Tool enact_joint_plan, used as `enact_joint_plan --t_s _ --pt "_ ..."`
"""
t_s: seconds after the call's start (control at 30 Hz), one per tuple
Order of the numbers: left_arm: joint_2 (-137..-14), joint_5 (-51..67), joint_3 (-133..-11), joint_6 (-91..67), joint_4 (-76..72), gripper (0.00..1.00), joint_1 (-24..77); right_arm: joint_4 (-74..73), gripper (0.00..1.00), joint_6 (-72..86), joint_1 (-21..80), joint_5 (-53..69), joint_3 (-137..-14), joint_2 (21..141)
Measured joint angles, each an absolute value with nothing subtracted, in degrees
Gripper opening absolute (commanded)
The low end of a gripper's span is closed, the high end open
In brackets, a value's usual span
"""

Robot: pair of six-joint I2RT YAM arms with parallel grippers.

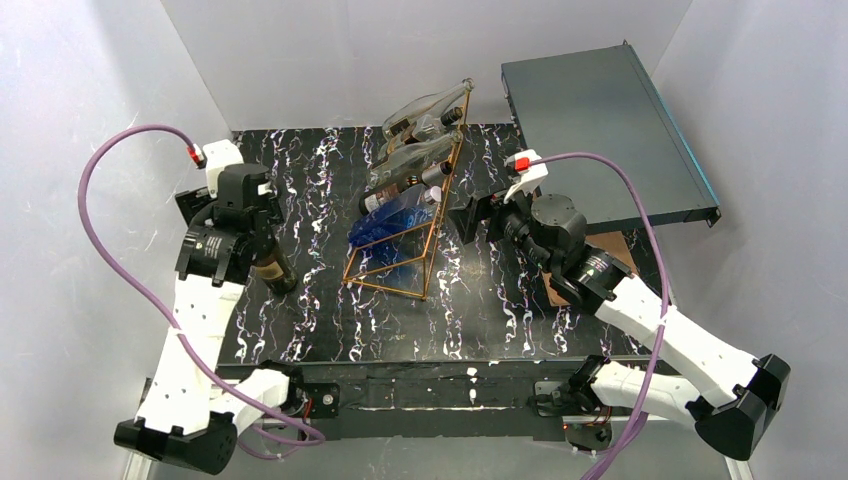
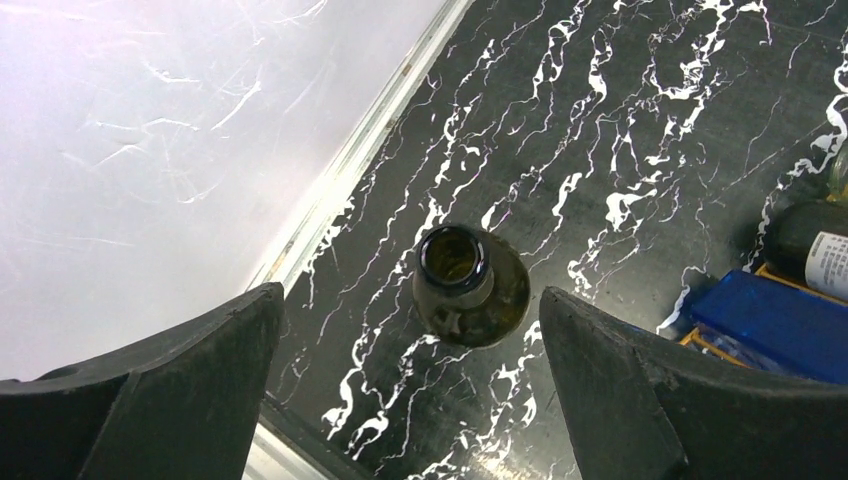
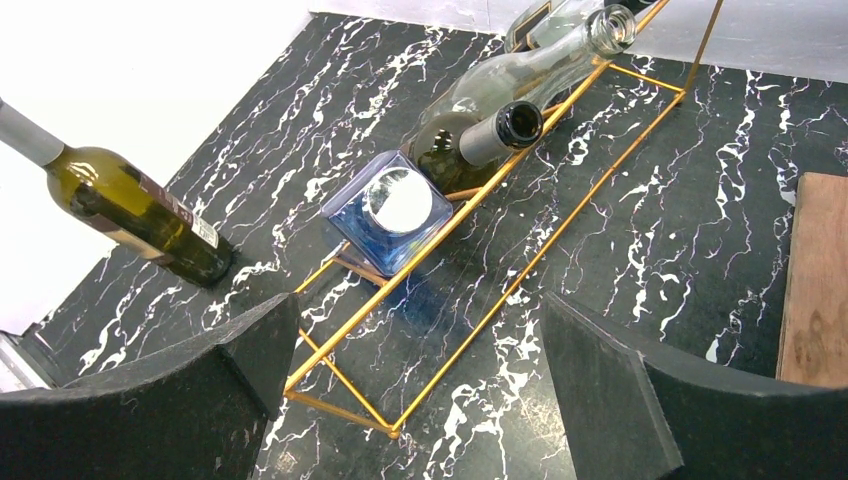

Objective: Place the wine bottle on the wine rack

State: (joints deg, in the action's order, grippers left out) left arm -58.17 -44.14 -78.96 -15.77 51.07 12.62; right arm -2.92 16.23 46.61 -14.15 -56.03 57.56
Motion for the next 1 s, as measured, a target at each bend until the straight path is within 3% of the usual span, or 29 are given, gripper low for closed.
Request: enact_joint_plan --t_s 0.2,1.0 --pt "-61.1 -43.0 -75.3 -17.3 45.3 0.99 9.5 -3.1 0.98 16.2 46.6 -14.2 -56.0 57.6" --pt "-60.3 -41.0 -64.4 -15.2 33.1 0.54 8.7 -3.3 0.98 16.1 46.6 -14.2 -56.0 57.7"
